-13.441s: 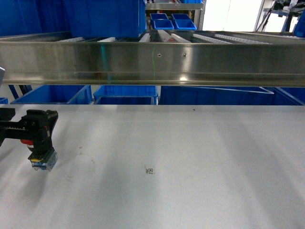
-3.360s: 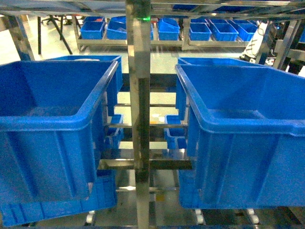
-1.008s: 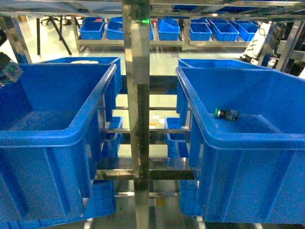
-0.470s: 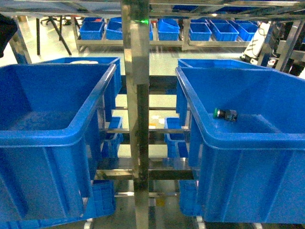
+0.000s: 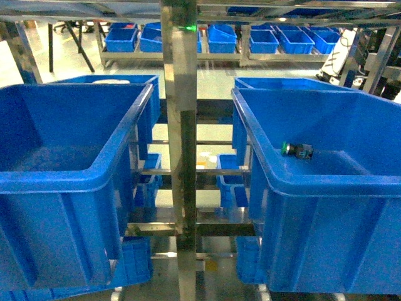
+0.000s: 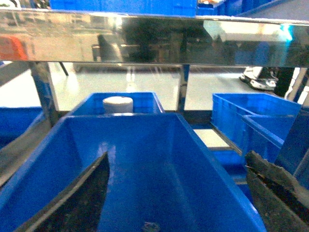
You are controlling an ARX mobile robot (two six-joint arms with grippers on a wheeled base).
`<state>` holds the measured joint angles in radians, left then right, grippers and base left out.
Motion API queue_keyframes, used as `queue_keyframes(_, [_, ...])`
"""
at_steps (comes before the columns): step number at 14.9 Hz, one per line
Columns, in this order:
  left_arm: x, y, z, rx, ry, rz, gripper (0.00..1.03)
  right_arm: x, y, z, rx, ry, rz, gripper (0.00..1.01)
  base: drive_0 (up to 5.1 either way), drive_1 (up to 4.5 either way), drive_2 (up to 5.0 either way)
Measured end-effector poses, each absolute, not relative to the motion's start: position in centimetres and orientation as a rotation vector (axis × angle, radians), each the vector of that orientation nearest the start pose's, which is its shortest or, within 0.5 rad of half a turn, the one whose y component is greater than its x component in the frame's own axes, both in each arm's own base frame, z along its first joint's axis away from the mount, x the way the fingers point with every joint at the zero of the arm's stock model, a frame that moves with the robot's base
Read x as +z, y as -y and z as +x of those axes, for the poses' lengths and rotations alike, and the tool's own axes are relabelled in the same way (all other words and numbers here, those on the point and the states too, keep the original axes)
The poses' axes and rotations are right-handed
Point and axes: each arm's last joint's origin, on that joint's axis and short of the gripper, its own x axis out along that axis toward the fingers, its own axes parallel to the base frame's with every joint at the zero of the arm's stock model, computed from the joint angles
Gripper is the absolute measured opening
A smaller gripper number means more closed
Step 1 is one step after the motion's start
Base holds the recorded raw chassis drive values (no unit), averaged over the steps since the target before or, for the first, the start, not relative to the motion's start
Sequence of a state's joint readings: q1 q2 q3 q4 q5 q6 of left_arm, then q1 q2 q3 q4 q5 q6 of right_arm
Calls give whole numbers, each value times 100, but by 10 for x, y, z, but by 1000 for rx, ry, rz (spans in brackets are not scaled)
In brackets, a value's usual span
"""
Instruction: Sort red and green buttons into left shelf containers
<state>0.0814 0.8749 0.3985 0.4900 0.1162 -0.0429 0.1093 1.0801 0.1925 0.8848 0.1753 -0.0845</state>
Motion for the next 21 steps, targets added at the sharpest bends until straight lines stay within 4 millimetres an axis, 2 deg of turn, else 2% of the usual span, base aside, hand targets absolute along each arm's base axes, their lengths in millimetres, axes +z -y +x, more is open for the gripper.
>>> queue_keyframes(1, [237, -11, 182, -3, 14, -24, 68, 179, -14, 182, -10, -11, -45, 67, 0, 0, 0])
queue_keyframes(3, [218, 0, 171, -8, -16, -18, 46, 175, -11, 171, 0, -17, -24, 45, 0, 0, 0])
queue_keyframes(5, [207, 0, 160, -1, -8, -17, 21, 173, 1, 160, -18, 8, -15, 19, 0, 0, 0])
queue_keyframes(7, [202, 0, 153, 2, 0, -17, 4, 164, 1, 154, -6, -11, -15, 3, 0, 0, 0])
queue_keyframes(9, [194, 0, 147, 0, -6, -15, 2, 159, 0, 147, 1, -37, -12, 2, 0, 0, 0])
queue_keyframes(19, [171, 0, 118, 0, 11, -15, 2, 170, 0, 118, 0, 11, -11, 2, 0, 0, 0])
queue_keyframes(21, [171, 0, 115, 1, 15, -15, 2, 170, 0, 115, 0, 11, -11, 2, 0, 0, 0])
